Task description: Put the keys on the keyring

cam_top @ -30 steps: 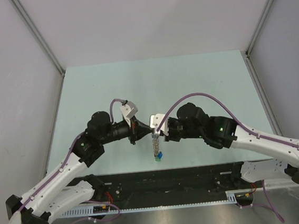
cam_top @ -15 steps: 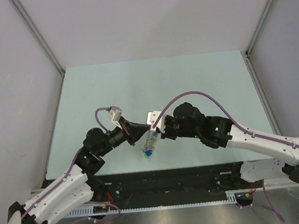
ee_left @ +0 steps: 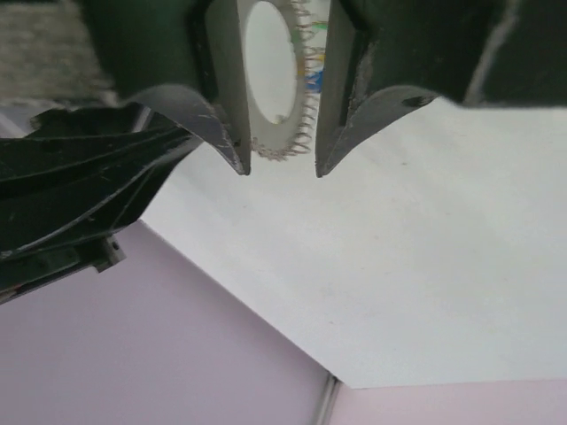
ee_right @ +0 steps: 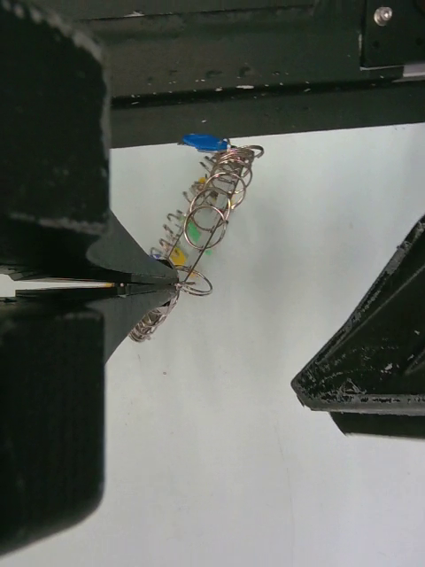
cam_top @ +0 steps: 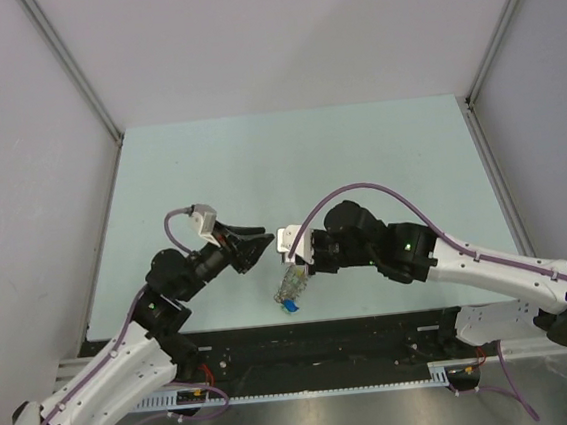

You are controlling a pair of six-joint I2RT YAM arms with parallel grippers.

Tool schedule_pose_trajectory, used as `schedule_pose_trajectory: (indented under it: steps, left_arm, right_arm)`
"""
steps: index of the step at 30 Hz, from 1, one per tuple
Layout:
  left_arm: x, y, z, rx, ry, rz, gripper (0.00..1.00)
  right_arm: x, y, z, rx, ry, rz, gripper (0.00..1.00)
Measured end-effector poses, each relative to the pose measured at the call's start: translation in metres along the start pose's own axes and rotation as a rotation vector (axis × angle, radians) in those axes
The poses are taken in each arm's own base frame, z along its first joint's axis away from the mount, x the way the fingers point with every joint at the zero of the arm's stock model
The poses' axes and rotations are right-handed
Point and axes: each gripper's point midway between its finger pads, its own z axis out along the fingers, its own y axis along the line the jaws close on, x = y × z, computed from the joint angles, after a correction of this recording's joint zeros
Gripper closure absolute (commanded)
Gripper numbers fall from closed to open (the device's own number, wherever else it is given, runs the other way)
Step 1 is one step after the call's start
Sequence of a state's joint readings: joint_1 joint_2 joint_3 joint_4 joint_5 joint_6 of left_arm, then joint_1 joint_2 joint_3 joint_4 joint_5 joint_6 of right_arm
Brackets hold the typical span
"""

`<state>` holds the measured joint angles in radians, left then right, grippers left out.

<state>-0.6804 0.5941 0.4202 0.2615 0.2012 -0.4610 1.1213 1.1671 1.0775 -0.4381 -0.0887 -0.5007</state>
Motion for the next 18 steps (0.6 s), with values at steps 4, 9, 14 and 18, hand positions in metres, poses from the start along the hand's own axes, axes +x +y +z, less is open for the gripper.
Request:
schedule_pose_trajectory:
  steps: [4,9,14,18]
  left_arm:
    - [0.0,0.004,-0.002,0.004,0.061,0.121,0.46]
    - [0.002,-0.01,0.002,0.13,0.199,0.312,0.41]
    - [0.024,-0.021,0.001,0.307,0.352,0.458,0.43]
    - [0.049,-0.026,-0.009,0.435,0.439,0.513,0.51]
  right_arm:
    - [0.003,0.005,-0.001,-0.028,0.01,-0.017,1.0]
    - [0.006,0.006,-0.001,-0.05,0.012,-0.024,1.0]
    - [0.009,0.007,-0.002,-0.06,0.022,-0.024,1.0]
    - [0.011,0.009,-0.002,-0.071,0.027,-0.027,1.0]
